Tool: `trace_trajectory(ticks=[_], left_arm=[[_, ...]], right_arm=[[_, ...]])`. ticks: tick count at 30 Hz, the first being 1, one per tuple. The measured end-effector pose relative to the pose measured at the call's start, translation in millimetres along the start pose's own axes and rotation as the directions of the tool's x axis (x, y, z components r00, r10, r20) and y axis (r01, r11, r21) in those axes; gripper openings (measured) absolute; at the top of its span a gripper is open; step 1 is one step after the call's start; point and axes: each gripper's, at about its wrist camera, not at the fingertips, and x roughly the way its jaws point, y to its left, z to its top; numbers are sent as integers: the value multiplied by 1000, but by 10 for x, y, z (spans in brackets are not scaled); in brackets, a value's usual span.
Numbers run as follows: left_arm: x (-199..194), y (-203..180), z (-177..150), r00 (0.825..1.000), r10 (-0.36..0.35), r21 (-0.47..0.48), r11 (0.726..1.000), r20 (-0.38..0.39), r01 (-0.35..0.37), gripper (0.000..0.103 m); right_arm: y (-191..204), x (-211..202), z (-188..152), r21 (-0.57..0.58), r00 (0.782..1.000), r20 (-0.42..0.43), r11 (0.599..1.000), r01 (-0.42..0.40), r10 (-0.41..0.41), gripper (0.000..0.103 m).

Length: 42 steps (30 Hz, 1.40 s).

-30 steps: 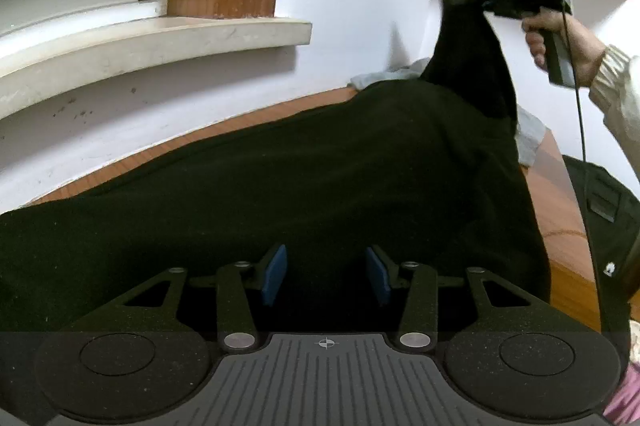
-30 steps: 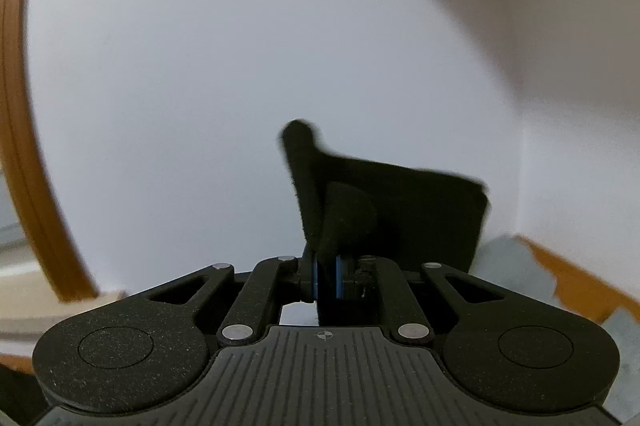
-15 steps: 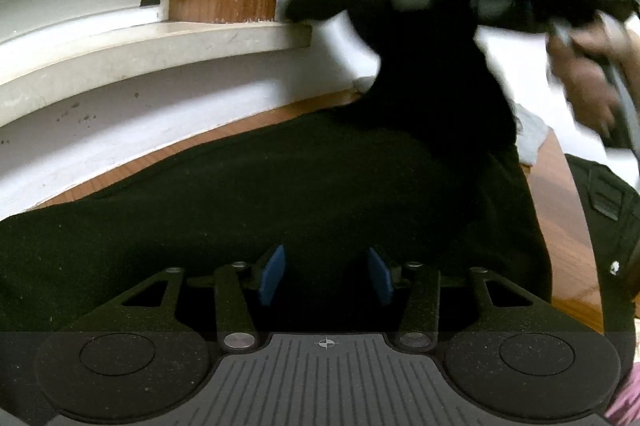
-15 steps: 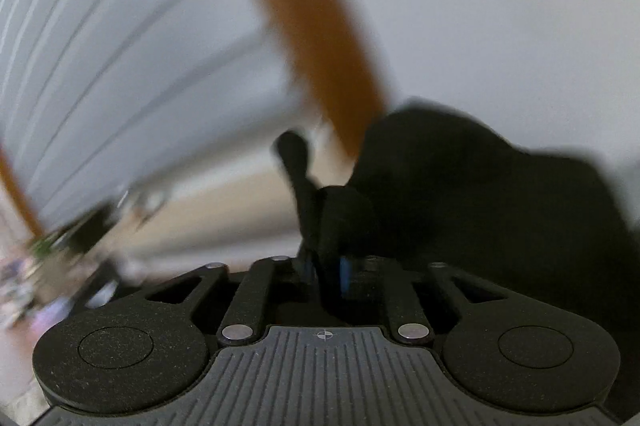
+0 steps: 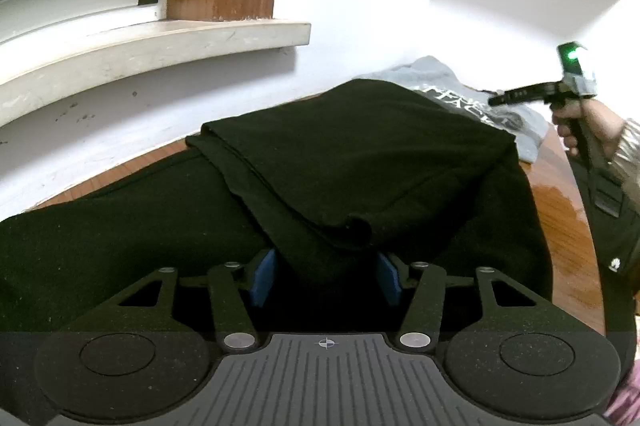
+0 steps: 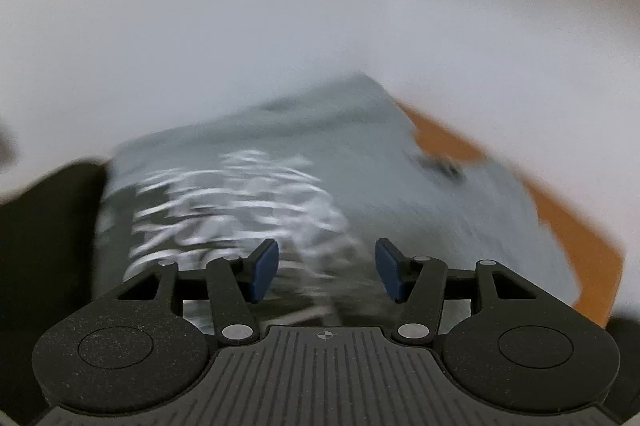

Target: Fold clothes

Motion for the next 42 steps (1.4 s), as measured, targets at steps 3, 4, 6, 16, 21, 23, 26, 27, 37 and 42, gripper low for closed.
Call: trace_trajectory(ticks=[3, 4, 6, 16, 21, 23, 26, 27, 37, 42], left_arm=[[-1, 1, -1, 1000, -3, -3, 1000, 0, 3, 57], [-1, -2, -2, 1000, -2, -2, 1000, 0, 2, 58], [0, -9, -4, 1000, -2, 1, 1000, -1, 2, 58], [7, 42, 2, 1000, -25, -13, 1000, 1, 25, 60], [16, 8, 5, 1000, -15, 8, 1000, -2, 15, 62], [18, 2, 3, 1000, -13, 14, 1000, -2, 13, 62], [18, 5, 2, 1000, -15, 12, 1000, -2, 15, 62], [18, 9, 2, 1000, -17, 10, 1000, -1, 17, 62], [18, 17, -6, 1000, -23, 8, 1000, 0, 23, 62], [21, 16, -6, 1000, -18, 5, 1000, -2, 18, 63]], right_arm=[[-135, 168, -13, -17, 1000, -30, 1000, -8, 8, 52], [-137, 196, 0, -34, 1000, -30, 999, -6, 5, 52], [-34, 288, 32, -27, 999, -33, 1000, 16, -17, 52], [80, 195, 49, -12, 993, -44, 994, 106, -107, 51], [604, 106, 148, -83, 994, 46, 992, -95, 99, 50], [880, 311, 145, -149, 996, -25, 985, -90, 87, 49], [875, 449, 132, -115, 995, -47, 989, -92, 87, 53], [828, 460, 140, -99, 995, -49, 991, -93, 89, 53], [588, 449, 96, -54, 988, -33, 986, -155, 153, 54], [321, 2, 84, -17, 997, 77, 1000, -24, 25, 54]])
